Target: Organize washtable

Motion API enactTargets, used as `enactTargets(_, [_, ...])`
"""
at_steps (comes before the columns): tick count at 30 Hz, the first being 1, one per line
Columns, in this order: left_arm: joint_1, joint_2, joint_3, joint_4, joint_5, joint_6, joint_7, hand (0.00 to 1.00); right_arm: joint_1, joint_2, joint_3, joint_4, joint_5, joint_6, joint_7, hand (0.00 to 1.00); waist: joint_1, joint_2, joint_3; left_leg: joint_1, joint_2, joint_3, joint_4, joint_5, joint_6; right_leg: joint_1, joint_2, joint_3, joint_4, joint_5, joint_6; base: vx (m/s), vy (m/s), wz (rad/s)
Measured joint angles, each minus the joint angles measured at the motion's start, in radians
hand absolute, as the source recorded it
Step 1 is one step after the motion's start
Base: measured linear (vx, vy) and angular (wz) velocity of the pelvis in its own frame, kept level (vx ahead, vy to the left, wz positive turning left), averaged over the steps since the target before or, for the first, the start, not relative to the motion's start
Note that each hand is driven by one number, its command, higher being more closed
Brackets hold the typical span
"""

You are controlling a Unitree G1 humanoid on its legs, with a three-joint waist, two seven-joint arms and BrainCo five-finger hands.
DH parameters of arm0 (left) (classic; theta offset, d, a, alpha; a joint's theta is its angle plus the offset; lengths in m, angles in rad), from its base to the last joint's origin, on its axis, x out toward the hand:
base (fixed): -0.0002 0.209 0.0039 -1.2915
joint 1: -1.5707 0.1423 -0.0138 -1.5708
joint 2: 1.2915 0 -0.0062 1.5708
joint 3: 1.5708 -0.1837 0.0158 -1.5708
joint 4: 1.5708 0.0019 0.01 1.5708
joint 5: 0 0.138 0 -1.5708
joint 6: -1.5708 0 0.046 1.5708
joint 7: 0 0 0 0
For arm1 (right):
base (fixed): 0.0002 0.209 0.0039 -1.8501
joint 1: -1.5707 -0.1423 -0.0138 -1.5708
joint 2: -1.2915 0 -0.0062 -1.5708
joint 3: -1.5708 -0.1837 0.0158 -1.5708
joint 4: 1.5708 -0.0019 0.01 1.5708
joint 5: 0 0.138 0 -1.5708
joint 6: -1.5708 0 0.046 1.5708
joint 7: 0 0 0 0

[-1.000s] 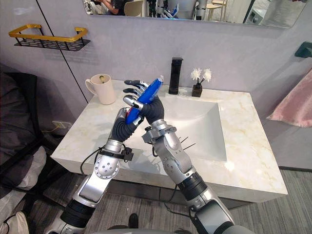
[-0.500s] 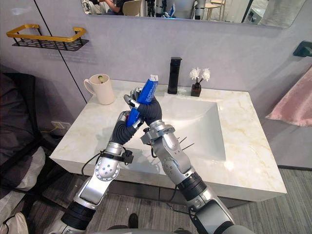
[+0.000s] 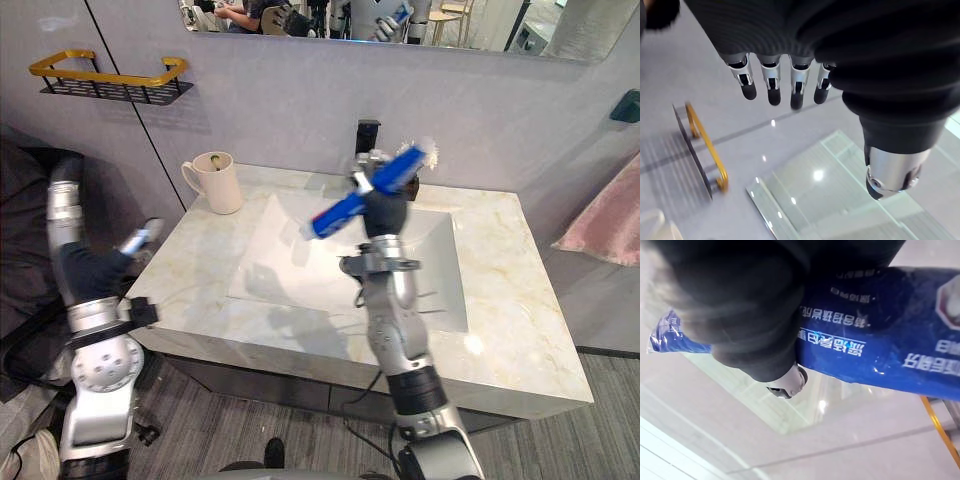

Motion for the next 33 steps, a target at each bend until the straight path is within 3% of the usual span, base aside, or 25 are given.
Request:
enactTargets(4, [0.039, -0.068, 0.097, 0.121, -0.098, -0.015, 0.016, 0.00, 0.012, -0.002, -0.002, -0.024, -0.043, -0.007, 0.002, 1.00, 0.007, 0.001, 0.000, -0.001, 0.002, -0.001, 0.000, 0.000, 0.000, 0.000, 0.002, -0.001, -0.003, 0.000, -0.001, 0.00, 0.000, 0.00])
enactTargets(9, [0.109, -0.133, 0.172, 0.435, -0.302, -0.007, -0.014, 0.00, 0.062, -0.001, -0.062, -0.024, -0.104, -0.005, -0.004, 1.00, 0.032, -0.001, -0.001, -0.011, -0.002, -0.012, 0.000, 0.000, 0.000, 0.000, 0.000, -0.011, -0.010, 0.000, 0.000, 0.01, -0.005, 0.04])
enactTargets(14, [0.145, -0.153, 0.173, 0.730, -0.355, 0.028, -0.100, 0.00, 0.066, -0.001, -0.104, -0.024, -0.155, -0.005, -0.023, 1.00, 0.035, -0.005, -0.002, -0.031, -0.002, -0.031, -0.001, 0.001, -0.001, -0.004, 0.001, -0.037, -0.015, -0.002, 0.001, 0.00, -0.017, 0.14])
enactTargets(21, [0.156, -0.171, 0.103, 0.930, -0.357, 0.050, -0.191, 0.00, 0.034, -0.008, -0.136, 0.002, -0.244, -0.005, -0.084, 1.00, 0.054, -0.022, -0.002, -0.065, -0.003, -0.076, 0.000, 0.009, -0.001, -0.015, 0.002, -0.077, -0.015, 0.000, 0.008, 0.01, -0.023, 0.17])
enactTargets(25, [0.157, -0.149, -0.018, 0.991, -0.349, 0.052, -0.235, 0.00, -0.131, -0.078, -0.148, 0.125, -0.308, 0.000, -0.119, 1.00, 0.068, -0.033, 0.006, -0.090, 0.000, -0.115, 0.004, 0.020, -0.008, -0.019, 0.009, -0.113, -0.017, 0.000, 0.008, -0.01, -0.030, 0.26])
enactTargets(27, [0.156, -0.145, -0.064, 1.015, -0.347, 0.052, -0.258, 0.00, -0.275, -0.137, -0.145, 0.213, -0.342, 0.003, -0.135, 1.00, 0.098, -0.038, 0.014, -0.111, 0.006, -0.125, 0.004, 0.026, -0.012, -0.034, 0.013, -0.120, -0.017, 0.001, 0.006, -0.03, -0.023, 0.15])
enactTargets(29, [0.154, -0.138, -0.074, 1.024, -0.347, 0.052, -0.272, 0.00, -0.370, -0.173, -0.144, 0.264, -0.357, 0.005, -0.152, 1.00, 0.110, -0.041, 0.019, -0.129, 0.008, -0.138, 0.005, 0.031, -0.015, -0.044, 0.019, -0.136, -0.017, 0.002, 0.005, -0.01, -0.032, 0.20])
enactTargets(31, [0.154, -0.119, -0.084, 1.027, -0.346, 0.052, -0.273, 0.00, -0.492, -0.216, -0.134, 0.339, -0.373, 0.011, -0.170, 1.00, 0.141, -0.047, 0.036, -0.135, 0.014, -0.142, 0.006, 0.036, -0.013, -0.048, 0.025, -0.138, -0.018, 0.003, 0.004, -0.01, -0.044, 0.11])
enactTargets(33, [0.153, -0.102, -0.084, 1.028, -0.345, 0.051, -0.274, 0.00, -0.596, -0.254, -0.101, 0.395, -0.378, 0.018, -0.183, 1.00, 0.148, -0.052, 0.049, -0.147, 0.015, -0.156, 0.006, 0.039, -0.016, -0.050, 0.030, -0.150, -0.027, 0.004, 0.003, 0.00, -0.028, 0.16])
